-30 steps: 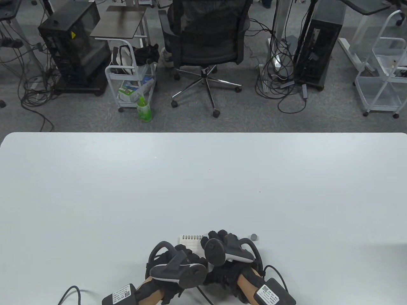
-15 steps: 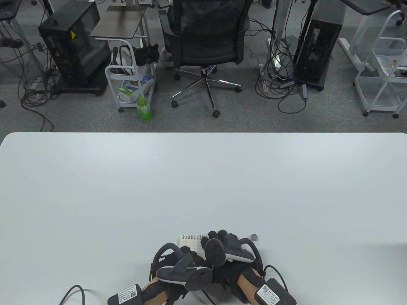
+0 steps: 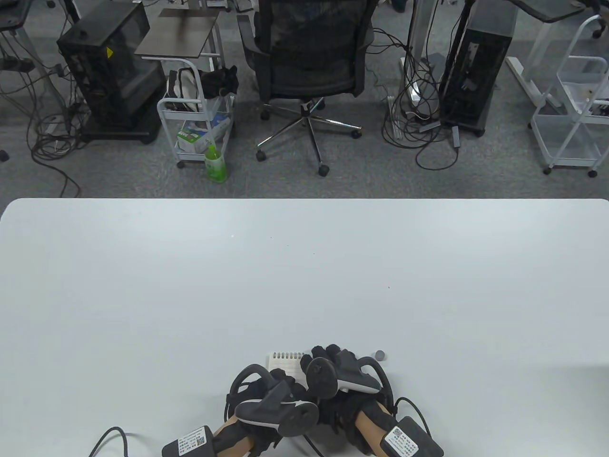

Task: Stamp flower pattern stamp onto notebook

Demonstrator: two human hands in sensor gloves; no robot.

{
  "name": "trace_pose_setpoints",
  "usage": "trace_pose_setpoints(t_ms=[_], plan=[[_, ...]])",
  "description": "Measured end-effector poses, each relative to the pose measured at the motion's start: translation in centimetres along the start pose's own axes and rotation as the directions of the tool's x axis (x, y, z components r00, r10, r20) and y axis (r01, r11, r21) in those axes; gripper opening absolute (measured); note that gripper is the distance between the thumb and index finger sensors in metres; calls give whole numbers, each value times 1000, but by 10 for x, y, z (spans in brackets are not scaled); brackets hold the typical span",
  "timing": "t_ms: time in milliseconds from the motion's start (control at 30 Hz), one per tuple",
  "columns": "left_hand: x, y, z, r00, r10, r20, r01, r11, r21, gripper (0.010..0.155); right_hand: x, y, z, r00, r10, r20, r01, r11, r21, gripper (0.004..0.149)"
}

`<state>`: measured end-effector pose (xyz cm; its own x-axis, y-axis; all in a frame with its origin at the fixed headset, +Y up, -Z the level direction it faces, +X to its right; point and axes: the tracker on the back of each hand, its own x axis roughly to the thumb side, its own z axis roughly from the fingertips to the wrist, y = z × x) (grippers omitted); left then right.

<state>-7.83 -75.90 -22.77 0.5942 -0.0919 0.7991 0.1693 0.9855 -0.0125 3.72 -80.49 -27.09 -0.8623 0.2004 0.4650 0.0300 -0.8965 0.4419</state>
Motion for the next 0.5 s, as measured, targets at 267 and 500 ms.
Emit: trace_pose_setpoints(t_ms=[267,500], plan=[[2,-3,-4,1000,3,-29,-4,1000,-28,45,0,0,0,1000,0,0,0,1000,0,105],[1,-4,-7,999,36,-38,-37,999,-33,44,0,0,0,1000,-5,3,5,1000,7,105]])
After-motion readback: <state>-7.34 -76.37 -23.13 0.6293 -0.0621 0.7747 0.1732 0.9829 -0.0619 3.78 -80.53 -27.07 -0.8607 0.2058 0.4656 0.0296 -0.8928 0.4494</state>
